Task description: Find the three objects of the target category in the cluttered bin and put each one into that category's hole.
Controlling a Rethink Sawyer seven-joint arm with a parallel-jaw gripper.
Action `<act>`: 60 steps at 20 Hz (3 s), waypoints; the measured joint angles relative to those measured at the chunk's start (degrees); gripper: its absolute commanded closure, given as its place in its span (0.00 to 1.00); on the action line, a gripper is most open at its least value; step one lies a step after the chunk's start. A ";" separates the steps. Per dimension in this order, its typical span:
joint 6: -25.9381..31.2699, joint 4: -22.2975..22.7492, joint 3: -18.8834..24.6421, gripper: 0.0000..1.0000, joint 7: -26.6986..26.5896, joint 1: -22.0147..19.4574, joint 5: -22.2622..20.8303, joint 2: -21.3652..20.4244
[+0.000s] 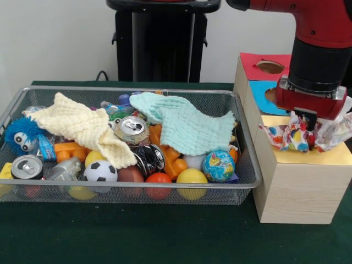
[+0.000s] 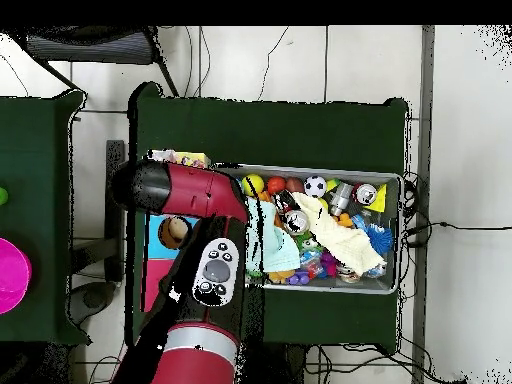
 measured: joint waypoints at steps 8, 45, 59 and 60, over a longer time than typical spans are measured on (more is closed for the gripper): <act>0.01 0.02 -0.45 1.00 0.00 0.22 -0.02 -1.06; 8.32 6.27 -8.43 1.00 0.00 9.02 -0.54 -12.37; 1.41 13.26 -8.55 1.00 0.00 9.75 7.26 -14.36; -0.07 13.73 -8.40 1.00 0.00 9.75 7.96 -14.17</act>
